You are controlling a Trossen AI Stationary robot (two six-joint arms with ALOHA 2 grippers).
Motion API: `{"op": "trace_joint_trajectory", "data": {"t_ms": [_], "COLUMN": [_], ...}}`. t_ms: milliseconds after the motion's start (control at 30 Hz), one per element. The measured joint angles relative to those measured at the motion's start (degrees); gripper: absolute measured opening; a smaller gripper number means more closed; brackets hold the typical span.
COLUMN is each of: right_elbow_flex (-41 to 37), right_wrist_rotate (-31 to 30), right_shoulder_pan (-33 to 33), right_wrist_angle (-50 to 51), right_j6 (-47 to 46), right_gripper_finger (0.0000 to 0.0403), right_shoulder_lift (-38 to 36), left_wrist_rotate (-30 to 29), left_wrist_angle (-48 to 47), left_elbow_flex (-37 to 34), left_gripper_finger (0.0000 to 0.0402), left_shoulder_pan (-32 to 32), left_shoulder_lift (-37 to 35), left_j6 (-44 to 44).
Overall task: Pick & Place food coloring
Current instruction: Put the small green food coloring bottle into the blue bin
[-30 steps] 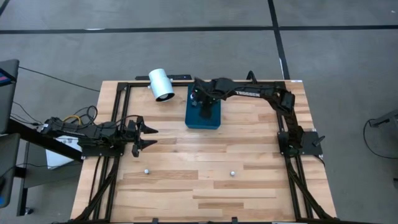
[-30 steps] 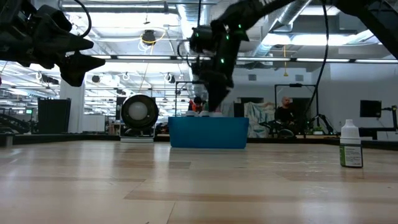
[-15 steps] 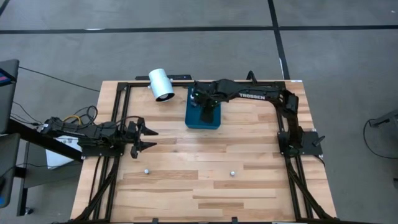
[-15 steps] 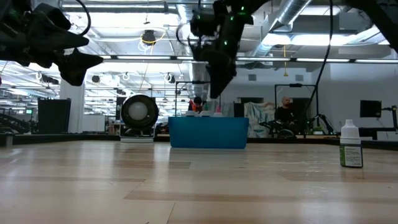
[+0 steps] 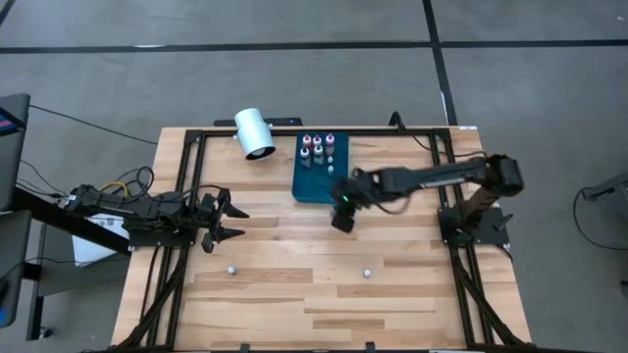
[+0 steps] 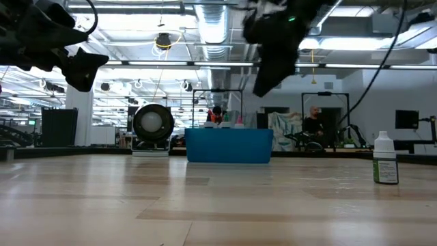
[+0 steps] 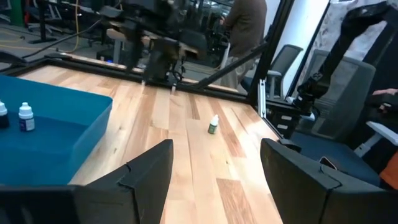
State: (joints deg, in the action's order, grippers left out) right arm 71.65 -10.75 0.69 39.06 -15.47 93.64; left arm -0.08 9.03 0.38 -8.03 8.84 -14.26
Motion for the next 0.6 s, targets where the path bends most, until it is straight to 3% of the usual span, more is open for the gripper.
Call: {"op": "trace_joint_trajectory", "data": {"t_ms": [300, 600], "right_elbow_flex": [-12.8, -15.1], "right_wrist_rotate": [-2.8, -2.5], "right_shoulder_pan": [15.1, 28.1], "right_wrist_angle": [-7.0, -2.7], "right_j6": [-9.7, -18.0], "right_gripper_finger": [0.0129, 0.0129], "right_shoulder_lift": [-10.7, -11.4], "left_wrist_rotate": [2.9, 2.4], "left_wrist_angle": [1.4, 0.7], "left_elbow_flex": [0.0, 0.0], "left_gripper_finger": [0.0234, 0.0234], "left_shoulder_pan": [0.0, 0.0], "left_shoulder_lift": [0.0, 0.0], "left_j6": [0.0, 0.0]}}
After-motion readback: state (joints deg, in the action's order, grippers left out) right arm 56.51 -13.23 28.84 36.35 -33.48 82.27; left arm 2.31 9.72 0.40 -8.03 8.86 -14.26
